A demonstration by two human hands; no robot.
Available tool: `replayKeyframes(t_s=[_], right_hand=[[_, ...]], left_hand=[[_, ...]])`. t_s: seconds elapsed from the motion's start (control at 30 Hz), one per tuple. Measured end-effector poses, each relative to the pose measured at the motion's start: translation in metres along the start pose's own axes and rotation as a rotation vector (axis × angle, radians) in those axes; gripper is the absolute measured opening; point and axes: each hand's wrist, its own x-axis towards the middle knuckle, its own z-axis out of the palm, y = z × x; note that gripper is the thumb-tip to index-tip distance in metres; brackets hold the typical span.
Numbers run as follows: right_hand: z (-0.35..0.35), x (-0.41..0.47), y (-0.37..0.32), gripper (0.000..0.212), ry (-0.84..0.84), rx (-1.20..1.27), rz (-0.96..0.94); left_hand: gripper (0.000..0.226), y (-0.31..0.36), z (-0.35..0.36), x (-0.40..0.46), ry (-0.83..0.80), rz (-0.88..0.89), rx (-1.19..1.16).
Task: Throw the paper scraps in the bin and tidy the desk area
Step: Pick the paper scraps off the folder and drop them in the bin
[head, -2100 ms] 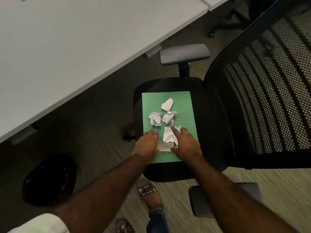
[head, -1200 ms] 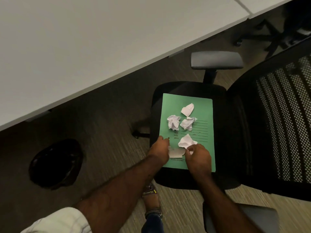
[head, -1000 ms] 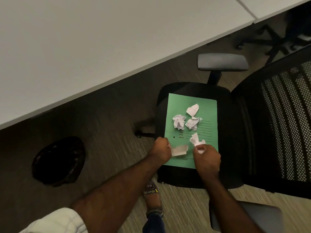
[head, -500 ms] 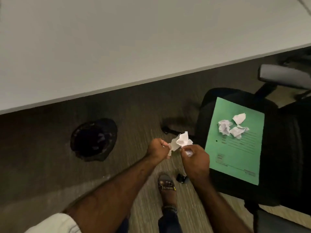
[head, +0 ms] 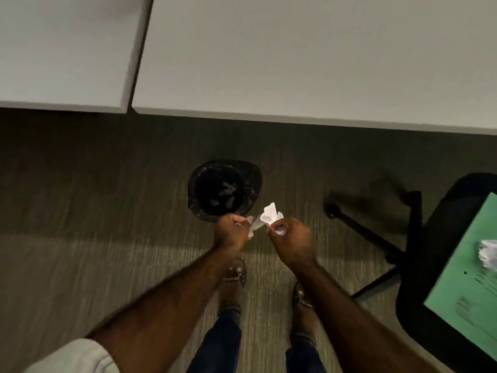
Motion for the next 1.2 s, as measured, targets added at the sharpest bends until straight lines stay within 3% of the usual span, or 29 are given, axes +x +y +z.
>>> replayKeyframes(t_s=[0.17, 0.43, 0.67, 0.8, 0.83, 0.97, 1.07, 1.17, 1.2], right_hand=[[0.050, 0.034, -0.038, 0.011, -0.131, -0.045, -0.002], [0.101, 0.078, -0.083, 0.018, -0.133, 0.128, 0.049], [0.134, 0.106, -0.103, 0.026, -0.190, 0.397, 0.302], [0.148, 0.122, -0.114, 0.018, -0.242, 0.547, 0.415], [0.150, 0.123, -0.115, 0.017, -0.238, 0.635, 0.452], [0.158, 0.126, -0.113, 0.050, -0.208, 0.787, 0.520], [0.155, 0.124, -0.111, 0.044, -0.182, 0.823, 0.510], [0.142, 0.116, -0.107, 0.024, -0.179, 0.809, 0.478], [0.138, 0.113, -0.104, 0.027, -0.175, 0.818, 0.464]], left_hand=[[0.022, -0.014, -0.041, 0.044, 0.089, -0.061, -0.096], [0.017, -0.005, -0.057, 0.101, 0.139, -0.152, -0.273], [0.023, 0.004, -0.056, 0.131, 0.144, -0.162, -0.297], [0.007, 0.003, -0.051, 0.143, 0.097, -0.187, -0.316], [0.014, 0.003, -0.051, 0.145, 0.091, -0.186, -0.302], [0.036, 0.004, -0.053, 0.148, 0.153, -0.136, -0.260], [0.036, 0.003, -0.054, 0.149, 0.157, -0.102, -0.255], [0.042, 0.005, -0.054, 0.144, 0.164, -0.109, -0.225], [0.043, 0.005, -0.053, 0.142, 0.163, -0.097, -0.205]])
